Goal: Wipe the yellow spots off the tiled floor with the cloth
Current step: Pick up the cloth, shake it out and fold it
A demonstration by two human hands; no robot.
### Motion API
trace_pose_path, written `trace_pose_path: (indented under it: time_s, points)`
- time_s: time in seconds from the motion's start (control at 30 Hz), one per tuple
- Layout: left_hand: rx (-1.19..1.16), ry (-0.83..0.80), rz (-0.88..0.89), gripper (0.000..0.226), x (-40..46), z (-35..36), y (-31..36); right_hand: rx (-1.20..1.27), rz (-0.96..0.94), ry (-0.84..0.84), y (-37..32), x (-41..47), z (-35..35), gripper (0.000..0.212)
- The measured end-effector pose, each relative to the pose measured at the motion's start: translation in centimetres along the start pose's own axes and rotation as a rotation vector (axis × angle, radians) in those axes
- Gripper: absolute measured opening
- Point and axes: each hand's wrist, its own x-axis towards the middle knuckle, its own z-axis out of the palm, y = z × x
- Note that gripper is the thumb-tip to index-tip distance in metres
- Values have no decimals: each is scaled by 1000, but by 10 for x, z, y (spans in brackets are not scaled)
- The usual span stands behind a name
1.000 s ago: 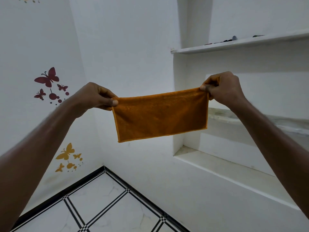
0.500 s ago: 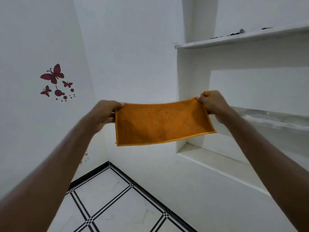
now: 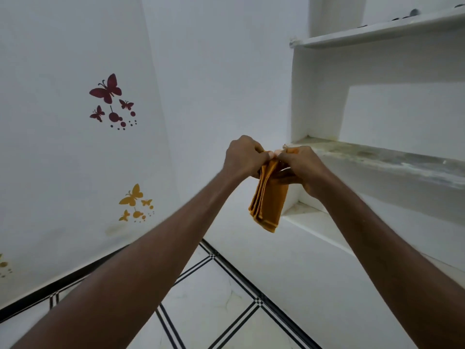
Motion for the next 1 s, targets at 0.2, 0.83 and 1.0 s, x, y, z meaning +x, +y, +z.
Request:
trace_pose_path:
  time_s: [0.2,0.83,1.0]
  points:
    - [216,-132,127,39,-10,7,6,232,202,-131,4,-11,-28,61]
    - [-289,-224,-176,20,-41,-40,-43,926,396,-183,66,-103,11,69]
    - [-481,-454,-246,20,-71,-19,-77,571,436,111,74,-151,15,30]
